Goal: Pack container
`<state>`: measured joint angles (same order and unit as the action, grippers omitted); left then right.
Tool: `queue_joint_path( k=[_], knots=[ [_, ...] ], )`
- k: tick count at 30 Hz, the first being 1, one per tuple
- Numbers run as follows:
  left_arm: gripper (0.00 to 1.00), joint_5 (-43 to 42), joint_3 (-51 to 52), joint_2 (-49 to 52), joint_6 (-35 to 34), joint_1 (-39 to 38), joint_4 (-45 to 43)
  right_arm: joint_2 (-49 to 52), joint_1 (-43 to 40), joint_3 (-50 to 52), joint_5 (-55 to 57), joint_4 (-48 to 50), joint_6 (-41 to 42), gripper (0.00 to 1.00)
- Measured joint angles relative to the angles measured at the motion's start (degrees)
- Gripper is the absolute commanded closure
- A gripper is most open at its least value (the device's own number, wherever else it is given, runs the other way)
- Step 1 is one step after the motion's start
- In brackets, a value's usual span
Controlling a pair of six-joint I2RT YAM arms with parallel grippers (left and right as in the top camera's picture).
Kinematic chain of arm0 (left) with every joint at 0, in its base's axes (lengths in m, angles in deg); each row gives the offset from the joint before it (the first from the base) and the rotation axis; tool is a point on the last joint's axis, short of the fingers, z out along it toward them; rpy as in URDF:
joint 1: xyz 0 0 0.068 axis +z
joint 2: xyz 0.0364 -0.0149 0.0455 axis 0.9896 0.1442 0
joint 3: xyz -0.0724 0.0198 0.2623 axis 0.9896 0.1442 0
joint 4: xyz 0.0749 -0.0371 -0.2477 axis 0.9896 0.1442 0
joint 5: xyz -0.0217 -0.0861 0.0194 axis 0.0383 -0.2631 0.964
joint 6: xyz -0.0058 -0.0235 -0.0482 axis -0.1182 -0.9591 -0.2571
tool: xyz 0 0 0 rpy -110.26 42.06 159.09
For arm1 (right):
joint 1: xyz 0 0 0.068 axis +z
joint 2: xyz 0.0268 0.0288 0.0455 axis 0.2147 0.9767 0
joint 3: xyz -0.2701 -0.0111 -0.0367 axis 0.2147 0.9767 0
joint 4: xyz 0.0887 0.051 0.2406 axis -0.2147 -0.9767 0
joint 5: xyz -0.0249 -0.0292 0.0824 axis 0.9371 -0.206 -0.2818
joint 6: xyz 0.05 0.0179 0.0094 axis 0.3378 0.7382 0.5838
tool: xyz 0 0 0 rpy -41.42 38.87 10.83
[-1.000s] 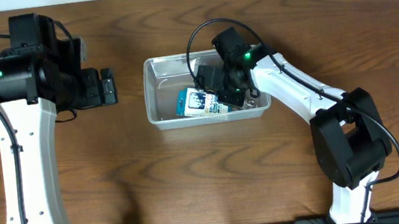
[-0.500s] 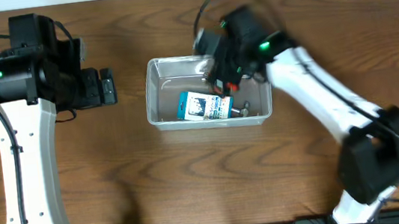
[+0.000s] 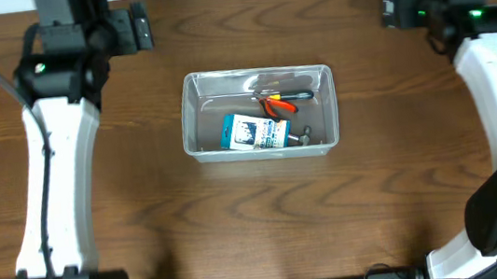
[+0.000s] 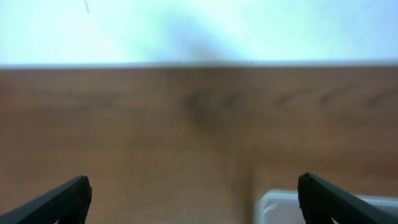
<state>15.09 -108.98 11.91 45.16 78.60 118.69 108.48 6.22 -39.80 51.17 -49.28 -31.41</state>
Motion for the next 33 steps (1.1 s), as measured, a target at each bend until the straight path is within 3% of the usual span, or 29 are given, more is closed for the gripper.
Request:
queue_joint_path(
  k=[3, 9, 13, 20, 26, 33],
  knots=[
    [0.02, 3.23, 1.05, 2.08, 0.35, 0.00, 5.44, -0.07, -4.39, 0.37, 1.36, -3.65, 0.92, 0.01],
    [0.02, 6.38, 6.49, -4.13, 0.17, 0.02, 4.61, -4.39, -6.88, 5.46, 3.93, -2.86, 0.90, 0.01],
    [0.02, 7.21, 15.10, -16.83, 0.17, 0.00, -0.87, -14.32, -6.67, 14.23, 4.09, 0.74, 0.87, 0.01],
    [0.02, 7.65, 39.54, -44.65, -0.04, -0.50, -12.39, -35.60, -4.68, 32.72, 3.23, 2.78, 0.90, 0.01],
    [0.02, 7.65, 54.86, -64.04, -0.07, -1.09, -11.02, -52.48, 1.57, 43.80, 4.20, -1.92, 0.90, 0.01],
    [0.02, 7.65, 58.29, -75.63, -0.04, -1.09, -5.57, -63.76, 6.16, 48.89, 4.87, -14.14, 2.86, 0.01]
  ],
)
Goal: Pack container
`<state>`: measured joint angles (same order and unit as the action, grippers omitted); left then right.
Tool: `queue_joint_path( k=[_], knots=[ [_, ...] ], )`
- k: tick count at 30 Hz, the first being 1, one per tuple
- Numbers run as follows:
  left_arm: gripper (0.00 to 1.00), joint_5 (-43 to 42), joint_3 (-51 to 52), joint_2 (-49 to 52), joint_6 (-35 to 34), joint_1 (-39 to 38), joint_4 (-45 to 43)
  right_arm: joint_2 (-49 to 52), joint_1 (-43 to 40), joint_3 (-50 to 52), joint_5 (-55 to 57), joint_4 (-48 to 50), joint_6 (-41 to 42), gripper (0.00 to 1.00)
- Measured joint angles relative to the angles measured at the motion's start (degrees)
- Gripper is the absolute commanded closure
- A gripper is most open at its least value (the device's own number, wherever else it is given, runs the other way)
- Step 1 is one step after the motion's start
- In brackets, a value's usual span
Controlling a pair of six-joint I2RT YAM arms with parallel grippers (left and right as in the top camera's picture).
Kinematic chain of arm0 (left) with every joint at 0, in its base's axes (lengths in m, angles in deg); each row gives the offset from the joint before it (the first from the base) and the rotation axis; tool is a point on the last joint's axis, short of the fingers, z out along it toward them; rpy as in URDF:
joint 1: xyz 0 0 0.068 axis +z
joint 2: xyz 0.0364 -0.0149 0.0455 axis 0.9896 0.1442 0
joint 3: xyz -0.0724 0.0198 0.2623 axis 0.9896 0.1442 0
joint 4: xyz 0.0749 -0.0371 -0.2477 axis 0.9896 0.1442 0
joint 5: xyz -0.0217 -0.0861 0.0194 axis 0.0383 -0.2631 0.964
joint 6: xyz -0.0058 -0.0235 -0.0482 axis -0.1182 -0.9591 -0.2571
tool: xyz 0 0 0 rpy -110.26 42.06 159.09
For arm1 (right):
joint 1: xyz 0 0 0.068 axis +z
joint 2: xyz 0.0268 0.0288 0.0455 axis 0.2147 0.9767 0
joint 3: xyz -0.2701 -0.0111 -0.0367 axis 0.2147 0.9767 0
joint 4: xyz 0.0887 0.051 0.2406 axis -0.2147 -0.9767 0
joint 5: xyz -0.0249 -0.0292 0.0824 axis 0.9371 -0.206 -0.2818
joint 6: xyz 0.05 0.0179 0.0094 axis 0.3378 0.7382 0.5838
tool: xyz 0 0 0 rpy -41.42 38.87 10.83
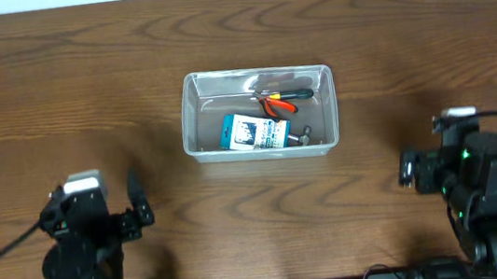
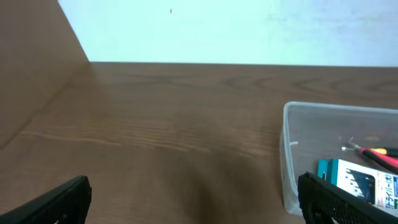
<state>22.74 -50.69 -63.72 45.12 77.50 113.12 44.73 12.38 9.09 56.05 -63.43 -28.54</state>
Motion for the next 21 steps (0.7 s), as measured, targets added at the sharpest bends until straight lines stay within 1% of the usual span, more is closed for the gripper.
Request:
queue_joint_path(
  k=[3, 9, 21],
  knots=[
    [0.02, 0.00, 0.04, -1.92, -0.02, 0.00, 1.62, -1.03, 0.09, 0.22, 0.13, -4.72, 1.25, 0.01],
    [0.02, 0.00, 0.07, -2.34, -0.02, -0.20, 4.92, -1.01, 0.09, 0.31, 0.11, -10.51, 2.19, 0.01],
    [0.02, 0.00, 0.11, -2.34, -0.02, -0.42, 17.42, -1.36, 0.24, 0.31, 0.04, -11.30, 2.38, 0.01]
  ],
)
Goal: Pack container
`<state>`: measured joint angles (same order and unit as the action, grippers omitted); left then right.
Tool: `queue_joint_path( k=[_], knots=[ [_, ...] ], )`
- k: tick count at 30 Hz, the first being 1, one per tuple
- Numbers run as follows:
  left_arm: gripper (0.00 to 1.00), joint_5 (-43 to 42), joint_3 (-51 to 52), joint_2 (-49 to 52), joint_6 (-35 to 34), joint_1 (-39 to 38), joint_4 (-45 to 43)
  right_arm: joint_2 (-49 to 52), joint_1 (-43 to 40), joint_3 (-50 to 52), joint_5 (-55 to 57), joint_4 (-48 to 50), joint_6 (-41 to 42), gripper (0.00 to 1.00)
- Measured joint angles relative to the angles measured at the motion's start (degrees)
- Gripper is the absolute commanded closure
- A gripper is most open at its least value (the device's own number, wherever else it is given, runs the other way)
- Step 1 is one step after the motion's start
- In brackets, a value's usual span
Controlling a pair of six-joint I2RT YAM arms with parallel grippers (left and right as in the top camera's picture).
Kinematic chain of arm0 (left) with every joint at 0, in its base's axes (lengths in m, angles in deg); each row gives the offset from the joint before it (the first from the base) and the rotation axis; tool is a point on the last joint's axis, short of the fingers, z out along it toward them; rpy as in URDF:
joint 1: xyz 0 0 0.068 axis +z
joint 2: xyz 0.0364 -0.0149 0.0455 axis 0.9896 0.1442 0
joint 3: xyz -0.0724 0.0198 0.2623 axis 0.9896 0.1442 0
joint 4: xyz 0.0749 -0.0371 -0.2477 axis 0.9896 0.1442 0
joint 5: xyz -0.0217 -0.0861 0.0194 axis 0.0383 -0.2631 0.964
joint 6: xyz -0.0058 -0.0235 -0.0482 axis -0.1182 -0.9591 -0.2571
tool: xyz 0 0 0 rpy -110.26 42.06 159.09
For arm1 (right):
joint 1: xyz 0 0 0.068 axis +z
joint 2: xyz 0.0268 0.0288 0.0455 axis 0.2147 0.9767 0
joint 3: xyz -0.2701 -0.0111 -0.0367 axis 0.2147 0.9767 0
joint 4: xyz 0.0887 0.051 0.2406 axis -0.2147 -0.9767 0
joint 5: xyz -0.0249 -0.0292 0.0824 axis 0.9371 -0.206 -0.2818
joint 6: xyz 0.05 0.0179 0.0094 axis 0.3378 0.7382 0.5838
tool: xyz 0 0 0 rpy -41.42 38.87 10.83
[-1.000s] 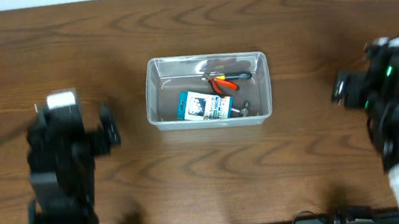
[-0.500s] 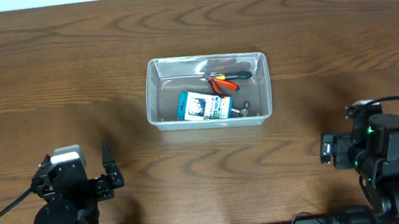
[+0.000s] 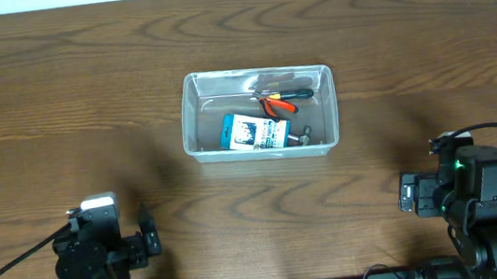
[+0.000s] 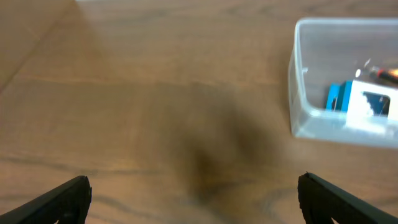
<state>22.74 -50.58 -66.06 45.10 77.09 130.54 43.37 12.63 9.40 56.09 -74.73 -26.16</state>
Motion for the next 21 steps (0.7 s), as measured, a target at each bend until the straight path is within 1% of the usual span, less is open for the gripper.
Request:
queue_joint_path(
  k=[5, 15, 18, 21],
  knots=[
    [0.02, 0.00, 0.00, 0.00, 0.00, 0.02, 3.76, -4.50, 0.00, 0.02, -0.02, -0.15, 0.00, 0.01],
    [0.02, 0.02, 0.00, 0.00, 0.00, 0.00, 5.01, -22.95, 1.79, 0.07, 0.85, 0.04, 0.00, 0.01],
    [0.02, 0.02, 0.00, 0.00, 0.00, 0.00, 5.01, -28.15, 1.92, 2.16, 0.85, 4.59, 0.00, 0.01],
    [0.02, 0.02, 0.02, 0.00, 0.00, 0.00, 5.01, -32.17, 1.95, 8.17, 0.72, 14.67, 0.00, 0.01]
  ],
)
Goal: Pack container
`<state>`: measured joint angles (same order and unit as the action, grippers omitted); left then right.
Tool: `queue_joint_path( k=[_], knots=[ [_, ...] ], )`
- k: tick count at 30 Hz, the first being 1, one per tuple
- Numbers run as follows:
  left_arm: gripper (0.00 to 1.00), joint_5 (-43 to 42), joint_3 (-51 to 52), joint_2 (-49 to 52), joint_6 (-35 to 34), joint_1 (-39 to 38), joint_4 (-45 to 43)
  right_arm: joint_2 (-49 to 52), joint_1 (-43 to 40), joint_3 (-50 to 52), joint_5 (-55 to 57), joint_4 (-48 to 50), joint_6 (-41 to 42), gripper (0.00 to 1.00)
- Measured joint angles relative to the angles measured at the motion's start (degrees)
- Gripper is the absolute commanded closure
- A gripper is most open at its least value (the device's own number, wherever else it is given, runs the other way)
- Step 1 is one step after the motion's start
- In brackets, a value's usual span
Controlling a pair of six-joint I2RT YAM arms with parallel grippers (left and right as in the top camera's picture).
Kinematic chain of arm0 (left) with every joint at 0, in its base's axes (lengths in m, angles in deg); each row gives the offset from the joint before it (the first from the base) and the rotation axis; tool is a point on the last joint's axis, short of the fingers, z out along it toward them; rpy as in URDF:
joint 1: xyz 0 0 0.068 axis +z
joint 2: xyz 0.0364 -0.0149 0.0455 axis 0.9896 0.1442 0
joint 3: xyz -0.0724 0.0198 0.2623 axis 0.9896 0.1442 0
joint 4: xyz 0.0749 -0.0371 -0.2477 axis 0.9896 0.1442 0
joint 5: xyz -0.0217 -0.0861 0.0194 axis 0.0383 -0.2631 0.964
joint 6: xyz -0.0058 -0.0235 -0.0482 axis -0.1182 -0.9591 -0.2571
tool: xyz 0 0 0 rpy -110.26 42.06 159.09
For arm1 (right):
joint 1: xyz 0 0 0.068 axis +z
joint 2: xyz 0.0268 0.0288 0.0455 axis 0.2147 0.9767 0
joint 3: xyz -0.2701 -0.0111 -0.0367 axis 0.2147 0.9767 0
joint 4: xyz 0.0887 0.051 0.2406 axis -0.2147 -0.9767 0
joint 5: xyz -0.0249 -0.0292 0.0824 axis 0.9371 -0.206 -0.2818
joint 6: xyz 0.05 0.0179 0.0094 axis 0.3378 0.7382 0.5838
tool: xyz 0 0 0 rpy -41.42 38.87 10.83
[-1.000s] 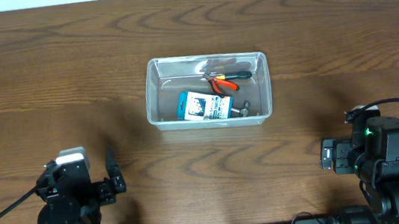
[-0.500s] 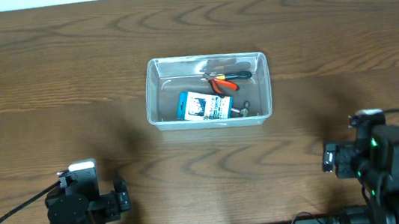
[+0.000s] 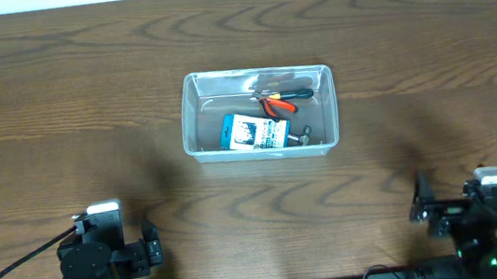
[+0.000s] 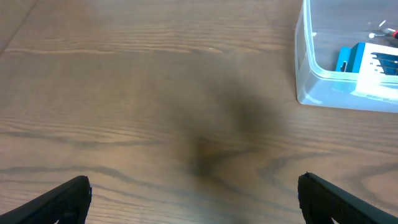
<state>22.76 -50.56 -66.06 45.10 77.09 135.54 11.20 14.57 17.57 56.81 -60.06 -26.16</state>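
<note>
The clear plastic container [image 3: 257,112] stands at the table's middle. A blue-and-white packet [image 3: 255,131], red-handled pliers [image 3: 277,104] and a small metal piece [image 3: 304,136] lie in it. My left gripper [image 3: 110,240] sits near the front edge at the left, far from the container. In the left wrist view its fingers [image 4: 59,200] stand wide apart, open [image 4: 196,202] over bare wood, and the container [image 4: 348,68] shows at the upper right. My right gripper [image 3: 457,195] is low at the front right; its jaws are too small to read.
The brown wooden table [image 3: 58,114] runs to a pale wall along the far edge. A black rail with green clips lies at the front edge between the two arm bases. A black cable [image 3: 10,270] trails from the left arm.
Both arms have drawn slightly closer to the front edge, the right one more so. In the left wrist view the container now sits higher and further right. The contents are unchanged.
At first both arms were stretched out to the table's far edge, one on each side of the container. Later they were folded back near the front edge. They have since sunk lower toward their bases, the left gripper open throughout.
</note>
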Motion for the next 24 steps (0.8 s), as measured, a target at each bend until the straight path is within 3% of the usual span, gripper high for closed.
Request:
queue_joint_path(
  k=[7, 10, 24],
  knots=[
    [0.02, 0.00, 0.13, 0.00, 0.00, 0.00, 0.00, -2.29, 1.01, 17.92, -3.10, 29.14, -0.11, 0.01],
    [0.02, 0.00, 0.15, 0.00, 0.00, 0.00, 0.00, -2.43, 1.88, 22.53, -3.69, 37.00, -1.29, 0.01],
    [0.02, 0.00, 0.17, 0.00, 0.00, 0.00, 0.02, -2.47, 1.92, 29.64, -4.39, 33.86, -8.22, 0.01]
  ],
)
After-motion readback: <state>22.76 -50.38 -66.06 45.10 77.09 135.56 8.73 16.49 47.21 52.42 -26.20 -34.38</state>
